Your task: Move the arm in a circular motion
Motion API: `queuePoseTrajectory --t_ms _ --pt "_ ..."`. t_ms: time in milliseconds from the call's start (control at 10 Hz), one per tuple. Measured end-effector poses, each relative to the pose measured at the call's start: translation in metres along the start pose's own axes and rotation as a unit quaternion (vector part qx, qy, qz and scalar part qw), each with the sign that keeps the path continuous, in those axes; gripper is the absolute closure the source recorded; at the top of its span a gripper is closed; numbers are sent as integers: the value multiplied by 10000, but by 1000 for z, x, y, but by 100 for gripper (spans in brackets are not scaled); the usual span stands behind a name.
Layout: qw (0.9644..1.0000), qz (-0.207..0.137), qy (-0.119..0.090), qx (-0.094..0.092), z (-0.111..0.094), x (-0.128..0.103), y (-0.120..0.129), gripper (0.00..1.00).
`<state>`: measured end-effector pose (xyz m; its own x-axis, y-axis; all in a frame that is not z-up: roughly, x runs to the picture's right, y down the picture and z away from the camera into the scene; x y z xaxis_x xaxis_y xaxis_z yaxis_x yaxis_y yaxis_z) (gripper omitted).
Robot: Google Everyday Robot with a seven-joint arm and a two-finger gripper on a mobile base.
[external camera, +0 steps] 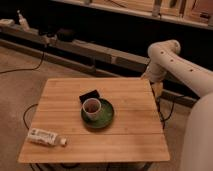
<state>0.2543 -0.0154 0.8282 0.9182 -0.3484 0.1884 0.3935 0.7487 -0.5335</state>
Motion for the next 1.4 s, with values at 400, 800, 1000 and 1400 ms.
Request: queuePoseTrajectory --t_ms 400,800,1000,1400 --pt "9971 -726 219 -55 12 -65 -55 20" --pt "9713 -2379 46 63 5 -196 -36 20" --pt "9497 -3102 -394 159 -14 -250 23 20" --pt "9445 -3221 -637 -92 -10 -229 124 20"
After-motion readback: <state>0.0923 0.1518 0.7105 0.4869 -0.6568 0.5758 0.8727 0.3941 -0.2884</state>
